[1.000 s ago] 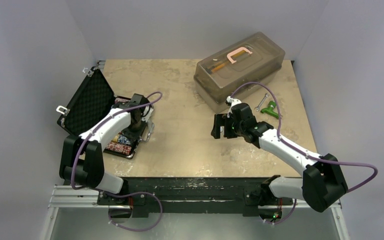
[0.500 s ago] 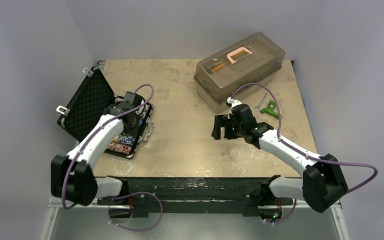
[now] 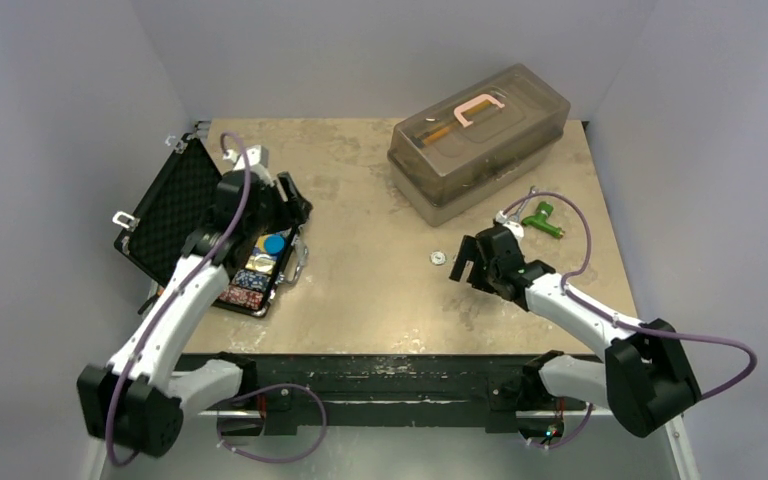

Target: Pack up texas hold em set

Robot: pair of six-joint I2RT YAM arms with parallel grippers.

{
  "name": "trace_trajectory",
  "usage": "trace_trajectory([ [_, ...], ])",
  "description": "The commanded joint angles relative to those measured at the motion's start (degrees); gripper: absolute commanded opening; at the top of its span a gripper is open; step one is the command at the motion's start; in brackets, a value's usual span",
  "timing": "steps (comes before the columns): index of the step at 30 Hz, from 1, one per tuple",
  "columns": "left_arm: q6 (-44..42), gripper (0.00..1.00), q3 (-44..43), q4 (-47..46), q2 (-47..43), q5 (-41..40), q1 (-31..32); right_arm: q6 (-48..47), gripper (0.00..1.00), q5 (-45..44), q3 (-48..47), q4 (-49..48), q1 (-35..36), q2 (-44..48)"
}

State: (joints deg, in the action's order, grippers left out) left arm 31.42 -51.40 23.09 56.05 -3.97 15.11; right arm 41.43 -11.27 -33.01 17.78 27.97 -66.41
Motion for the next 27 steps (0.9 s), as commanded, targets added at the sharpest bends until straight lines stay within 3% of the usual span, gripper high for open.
trace_trajectory([
  [1, -0.53, 0.61, -12.66, -4.02, 12.62, 15.83, -0.26, -1.74, 0.89, -1.97, -3.19, -2.46, -2.80, -4.40],
  [5, -6.03, 0.59, -20.38, 1.98, 19.63, 21.77, -0.35, -12.48, 0.83, -0.72, -7.49, -6.75, -0.87, -8.76],
  [9, -8.35, 0.59, -19.68, 4.59, 20.41, 25.70, -0.95, -12.33, 0.83, -4.10, -10.91, -7.45, -0.67, -14.97],
  [12, -7.16, 0.59, -17.81, 3.58, 19.67, 28.10, -0.88, -11.31, 0.65, -10.66, -13.82, -5.69, -0.68, -19.05],
  [17, -5.31, 0.59, -17.62, 2.67, 19.76, 31.90, -1.00, -10.64, 0.49, -13.08, -15.63, -5.12, -0.55, -21.93],
  [27, -4.79, 0.59, -17.01, 1.89, 18.98, 33.32, -1.05, -9.56, 0.49, -12.86, -16.73, -5.61, -0.07, -25.79],
])
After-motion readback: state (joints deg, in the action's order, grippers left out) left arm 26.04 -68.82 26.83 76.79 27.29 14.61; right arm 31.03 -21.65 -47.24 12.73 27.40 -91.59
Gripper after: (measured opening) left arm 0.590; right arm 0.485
